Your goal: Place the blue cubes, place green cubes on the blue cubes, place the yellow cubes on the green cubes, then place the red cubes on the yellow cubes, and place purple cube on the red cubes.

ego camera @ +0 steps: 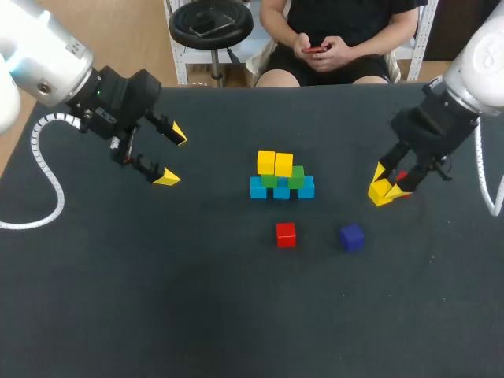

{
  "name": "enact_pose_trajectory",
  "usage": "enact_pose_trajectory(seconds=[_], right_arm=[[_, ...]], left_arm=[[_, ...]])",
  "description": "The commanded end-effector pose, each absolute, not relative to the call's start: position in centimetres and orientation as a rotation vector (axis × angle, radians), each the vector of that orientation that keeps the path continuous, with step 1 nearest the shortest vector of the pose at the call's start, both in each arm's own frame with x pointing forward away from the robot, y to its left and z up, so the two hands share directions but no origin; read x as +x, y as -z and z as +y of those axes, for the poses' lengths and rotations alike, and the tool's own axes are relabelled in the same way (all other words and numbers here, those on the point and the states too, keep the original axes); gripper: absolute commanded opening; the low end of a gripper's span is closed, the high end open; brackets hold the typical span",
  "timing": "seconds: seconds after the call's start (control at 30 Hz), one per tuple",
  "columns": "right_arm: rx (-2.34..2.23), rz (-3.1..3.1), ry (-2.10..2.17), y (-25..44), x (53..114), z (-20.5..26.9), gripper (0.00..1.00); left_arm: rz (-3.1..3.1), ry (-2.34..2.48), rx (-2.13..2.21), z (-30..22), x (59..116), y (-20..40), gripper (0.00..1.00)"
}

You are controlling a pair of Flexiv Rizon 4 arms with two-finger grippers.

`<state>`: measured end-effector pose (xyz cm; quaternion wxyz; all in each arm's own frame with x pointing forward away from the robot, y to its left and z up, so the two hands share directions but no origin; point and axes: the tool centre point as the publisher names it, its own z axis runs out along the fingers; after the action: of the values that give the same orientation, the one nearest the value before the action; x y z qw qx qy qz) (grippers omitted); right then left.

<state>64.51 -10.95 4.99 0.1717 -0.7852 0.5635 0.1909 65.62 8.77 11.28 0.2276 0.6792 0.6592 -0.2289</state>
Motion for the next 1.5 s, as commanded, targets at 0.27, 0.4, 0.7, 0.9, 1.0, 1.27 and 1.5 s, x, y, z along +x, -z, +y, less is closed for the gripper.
enact_pose_trajectory(seconds=[0.27,0.4,0.7,0.9,1.0,1.27,1.5], right_arm=[[-1.975,1.914,-0.319,-5.6,65.6,-7.6,0.00],[-1.923,1.930,-0.359,-5.6,66.9,-6.6,0.00],[-1.878,1.955,-0.427,-5.8,69.7,-5.2,0.00],[-1.860,1.965,-0.431,-6.3,70.6,-3.6,0.00],[-1.859,1.951,-0.425,-6.6,70.8,-2.6,0.00],[-1.856,1.927,-0.439,-6.6,70.7,-0.7,0.00],[-1.841,1.937,-0.441,-6.5,70.8,0.2,0.00]], left_arm=[[1.810,0.631,1.871,8.9,65.6,-11.2,1.00],[1.810,0.631,1.871,8.9,65.6,-11.2,1.00],[1.810,0.631,1.871,8.9,65.6,-11.2,1.00],[1.810,0.631,1.871,8.9,65.6,-11.2,1.00],[1.810,0.631,1.871,8.9,65.6,-11.2,1.00],[1.810,0.631,1.871,8.9,65.6,-11.2,1.00],[1.810,0.631,1.871,8.9,65.6,-11.2,1.00]])
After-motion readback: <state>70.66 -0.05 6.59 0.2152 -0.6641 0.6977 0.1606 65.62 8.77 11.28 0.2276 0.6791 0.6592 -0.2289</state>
